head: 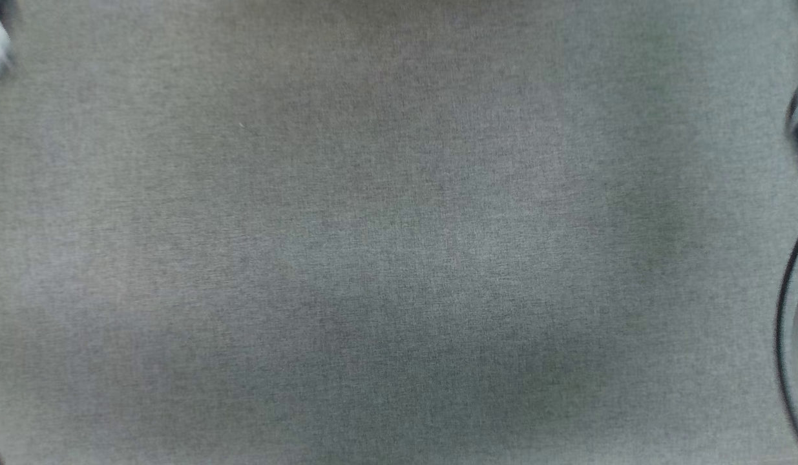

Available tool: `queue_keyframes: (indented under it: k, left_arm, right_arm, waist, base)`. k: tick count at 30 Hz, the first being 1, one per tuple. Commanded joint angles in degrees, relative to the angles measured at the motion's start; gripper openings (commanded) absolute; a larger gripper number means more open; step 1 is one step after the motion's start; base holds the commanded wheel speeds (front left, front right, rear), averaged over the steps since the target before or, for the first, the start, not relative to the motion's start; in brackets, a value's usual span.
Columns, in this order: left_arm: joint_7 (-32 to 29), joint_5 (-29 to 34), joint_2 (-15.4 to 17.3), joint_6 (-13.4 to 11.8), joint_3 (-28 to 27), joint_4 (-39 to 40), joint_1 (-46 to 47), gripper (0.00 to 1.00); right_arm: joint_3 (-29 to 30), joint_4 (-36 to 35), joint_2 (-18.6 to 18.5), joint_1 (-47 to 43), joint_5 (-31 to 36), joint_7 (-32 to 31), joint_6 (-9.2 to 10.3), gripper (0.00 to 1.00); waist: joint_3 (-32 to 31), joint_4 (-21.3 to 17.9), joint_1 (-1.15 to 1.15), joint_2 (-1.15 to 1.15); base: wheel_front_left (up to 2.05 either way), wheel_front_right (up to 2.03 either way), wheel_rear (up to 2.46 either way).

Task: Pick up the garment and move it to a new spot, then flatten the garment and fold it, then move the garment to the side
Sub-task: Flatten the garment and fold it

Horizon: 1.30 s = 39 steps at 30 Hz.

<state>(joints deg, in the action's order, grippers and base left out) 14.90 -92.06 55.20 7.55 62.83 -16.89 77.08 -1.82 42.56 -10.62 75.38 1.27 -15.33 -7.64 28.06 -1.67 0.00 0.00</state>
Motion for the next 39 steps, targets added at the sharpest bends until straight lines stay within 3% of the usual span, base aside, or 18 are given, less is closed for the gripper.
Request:
queue_keyframes:
  k: [1, 5, 9, 16, 21, 27, 33, 39]
  left_arm:
    - [0.3, -0.1, 0.7, -0.1, -0.6, 1.4, -2.2, 0.00]
    - [0.3, -1.2, 2.7, -0.1, -4.3, 9.2, -15.2, 0.00]
    - [0.3, 1.1, 3.4, -0.1, -7.2, 16.4, -27.9, 0.00]
    - [0.3, 4.0, 3.3, -0.1, -13.9, 24.6, -48.2, 0.00]
    - [0.3, 6.3, 5.1, -0.1, -14.2, 28.5, -57.8, 0.00]
    - [0.3, 8.5, 8.1, -0.1, -12.4, 32.1, -65.9, 0.00]
    - [0.3, 7.2, 10.3, -0.1, -12.5, 35.2, -71.4, 0.00]
    - [0.3, 6.9, 10.0, -0.1, -14.8, 35.8, -74.2, 0.00]
  right_arm:
    - [-1.3, -1.0, -0.7, -2.4, -2.0, -0.3, 0.28, 0.00]
    - [-9.4, -8.8, -4.8, -13.9, -12.0, -3.0, 0.26, 0.00]
    - [-14.3, -22.3, -11.7, -26.3, -21.5, -7.0, 0.22, 0.00]
    - [-13.4, -45.3, -21.2, -47.3, -32.8, -12.5, 0.21, 0.00]
    - [-10.9, -53.6, -26.2, -59.9, -37.6, -15.7, 0.21, 0.00]
    - [-7.2, -59.3, -28.1, -73.4, -43.0, -20.2, 0.19, 0.00]
    - [-2.3, -64.8, -26.9, -85.7, -47.1, -25.8, 0.17, 0.00]
    - [1.2, -69.2, -25.1, -90.3, -47.0, -27.8, 0.17, 0.00]
  waist:
    - [-0.8, 0.2, 0.00, 0.00]
    - [-2.8, 0.8, 0.00, 0.00]
    - [-4.7, 1.5, 0.00, 0.00]
    - [-7.6, 2.7, 0.00, 0.00]
    - [-8.8, 3.6, 0.00, 0.00]
    - [-9.7, 4.8, 0.00, 0.00]
    - [-9.7, 5.5, 0.00, 0.00]
    - [-9.2, 5.7, 0.00, 0.00]
  base:
    - [0.00, 0.00, 0.00]
    - [0.00, 0.00, 0.00]
    - [0.00, 0.00, 0.00]
    - [0.00, 0.00, 0.00]
    - [0.00, 0.00, 0.00]
    - [0.00, 0.00, 0.00]
    - [0.00, 0.00, 0.00]
    - [0.00, 0.00, 0.00]
